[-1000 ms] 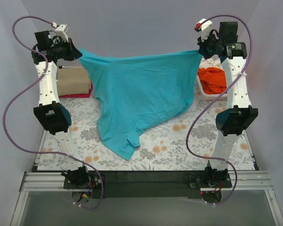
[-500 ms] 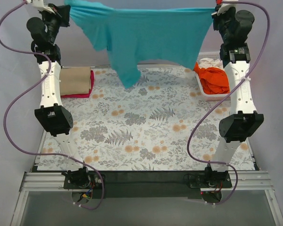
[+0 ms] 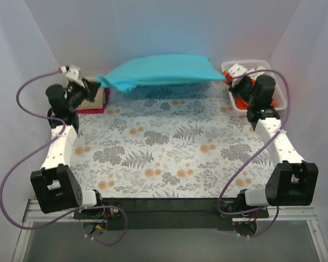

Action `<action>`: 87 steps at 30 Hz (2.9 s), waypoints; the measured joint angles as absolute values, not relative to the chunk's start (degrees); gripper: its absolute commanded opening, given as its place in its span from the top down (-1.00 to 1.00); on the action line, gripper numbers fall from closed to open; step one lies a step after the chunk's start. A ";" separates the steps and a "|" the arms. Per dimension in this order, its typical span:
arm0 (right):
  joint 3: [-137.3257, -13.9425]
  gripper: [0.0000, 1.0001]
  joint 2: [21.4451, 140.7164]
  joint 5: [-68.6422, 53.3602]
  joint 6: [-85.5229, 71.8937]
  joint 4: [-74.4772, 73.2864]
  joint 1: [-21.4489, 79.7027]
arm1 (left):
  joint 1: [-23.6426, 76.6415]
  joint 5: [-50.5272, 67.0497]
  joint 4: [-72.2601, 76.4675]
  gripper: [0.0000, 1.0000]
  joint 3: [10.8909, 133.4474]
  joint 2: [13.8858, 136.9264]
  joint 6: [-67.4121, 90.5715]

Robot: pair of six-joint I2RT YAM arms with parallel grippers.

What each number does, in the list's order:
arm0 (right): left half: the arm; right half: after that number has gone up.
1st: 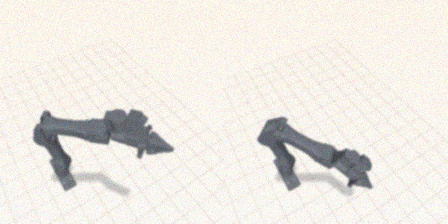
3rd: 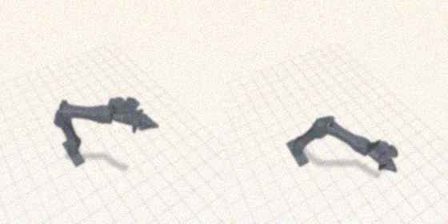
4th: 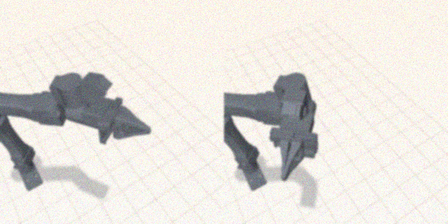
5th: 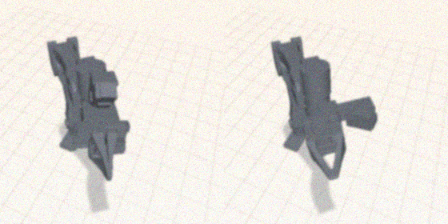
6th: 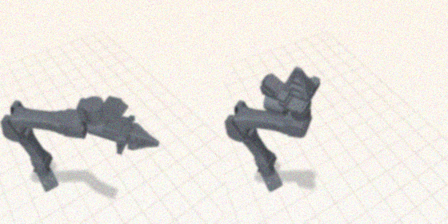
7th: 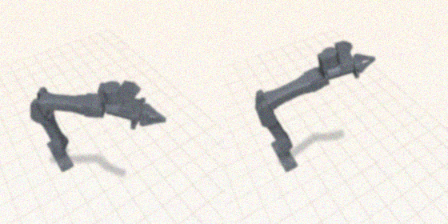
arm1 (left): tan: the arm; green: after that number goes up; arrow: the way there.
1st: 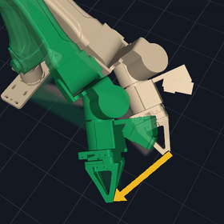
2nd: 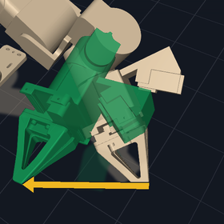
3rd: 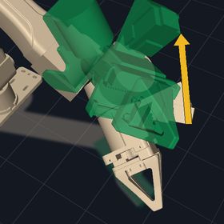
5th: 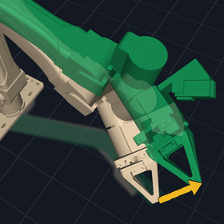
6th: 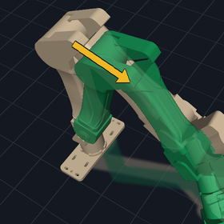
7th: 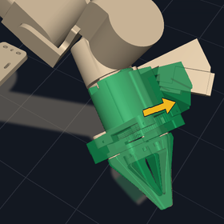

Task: Fold and stack the t-shirts
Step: Flatten the tshirt out

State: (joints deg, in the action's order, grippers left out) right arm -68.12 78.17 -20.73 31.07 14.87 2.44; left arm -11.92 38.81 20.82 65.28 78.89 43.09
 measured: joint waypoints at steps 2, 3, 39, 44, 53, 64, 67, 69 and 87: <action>-60.14 0.97 77.47 -23.70 36.77 8.86 2.98 | -11.92 41.69 14.41 1.00 54.68 74.63 36.36; -56.77 0.97 76.99 -24.88 39.83 5.48 3.25 | -11.94 43.05 10.20 1.00 50.35 72.20 33.08; -55.68 0.45 76.62 -25.19 51.05 -49.41 9.69 | -7.20 37.54 -60.12 0.31 48.84 68.60 -27.14; -50.35 0.38 77.58 -23.44 49.34 -48.38 17.80 | -4.71 33.01 -57.80 0.18 44.73 70.04 -25.04; -44.99 0.31 77.19 -19.00 47.66 -49.28 20.38 | 6.24 30.41 -57.69 0.10 44.49 69.73 -21.39; -55.02 0.09 78.85 -15.92 40.66 -45.15 18.37 | 11.03 28.88 -54.74 -0.03 45.08 73.41 -16.67; -54.98 0.10 82.26 -13.78 40.38 -44.38 18.22 | 11.03 28.64 -54.13 -0.04 45.89 74.52 -15.99; -54.96 0.09 84.31 -12.69 40.40 -44.34 18.22 | 11.03 28.51 -53.84 -0.04 46.26 74.54 -15.59; -53.54 0.41 89.95 -9.17 41.28 -42.44 16.36 | 11.07 27.40 -53.45 -0.05 46.54 74.52 -14.59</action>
